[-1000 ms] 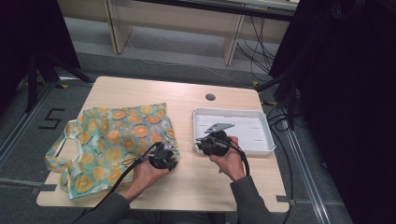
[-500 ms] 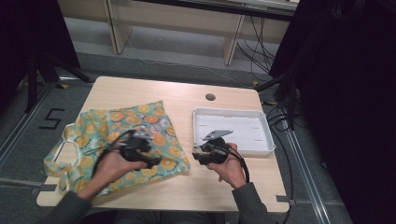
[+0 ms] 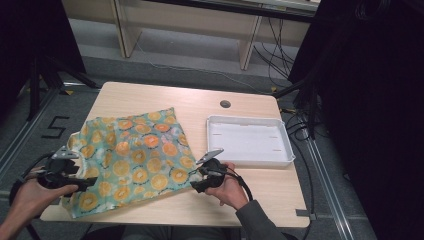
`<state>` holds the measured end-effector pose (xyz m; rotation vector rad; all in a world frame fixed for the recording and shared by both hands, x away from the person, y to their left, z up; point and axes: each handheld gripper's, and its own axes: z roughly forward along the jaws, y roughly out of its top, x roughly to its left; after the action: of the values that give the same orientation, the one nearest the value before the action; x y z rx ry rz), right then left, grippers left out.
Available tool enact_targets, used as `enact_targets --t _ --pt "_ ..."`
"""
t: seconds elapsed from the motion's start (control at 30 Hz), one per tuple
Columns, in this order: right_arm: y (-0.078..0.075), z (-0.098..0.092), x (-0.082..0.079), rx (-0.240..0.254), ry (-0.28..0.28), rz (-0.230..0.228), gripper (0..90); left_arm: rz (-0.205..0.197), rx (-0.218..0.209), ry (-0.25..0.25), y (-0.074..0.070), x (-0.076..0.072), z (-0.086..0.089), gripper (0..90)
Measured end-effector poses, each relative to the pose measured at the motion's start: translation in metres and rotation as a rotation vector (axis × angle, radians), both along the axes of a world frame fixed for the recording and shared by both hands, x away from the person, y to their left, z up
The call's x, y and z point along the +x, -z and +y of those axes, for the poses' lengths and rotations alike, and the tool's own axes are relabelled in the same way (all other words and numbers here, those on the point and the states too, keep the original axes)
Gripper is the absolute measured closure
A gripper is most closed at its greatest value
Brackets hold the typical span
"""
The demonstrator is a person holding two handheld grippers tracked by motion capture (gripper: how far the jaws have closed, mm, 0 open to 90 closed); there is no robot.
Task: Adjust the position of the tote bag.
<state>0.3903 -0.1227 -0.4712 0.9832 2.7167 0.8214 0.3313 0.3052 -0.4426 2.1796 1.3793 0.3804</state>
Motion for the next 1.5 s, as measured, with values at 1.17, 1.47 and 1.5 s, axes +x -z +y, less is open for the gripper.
enact_targets --t 1.17,1.47,1.5 --pt "0.02 0.028 0.06 -0.11 -0.009 -0.06 90.0 0.153 0.032 0.337 0.047 -0.011 -0.064 88.5" --pt "0.015 0.037 0.084 -0.049 0.017 -0.083 90.0 0.14 0.029 0.392 0.049 -0.003 -0.1 88.7" --pt "0.016 0.039 0.086 -0.022 0.032 -0.067 90.0 0.138 0.031 0.4 0.049 -0.002 -0.104 88.7"
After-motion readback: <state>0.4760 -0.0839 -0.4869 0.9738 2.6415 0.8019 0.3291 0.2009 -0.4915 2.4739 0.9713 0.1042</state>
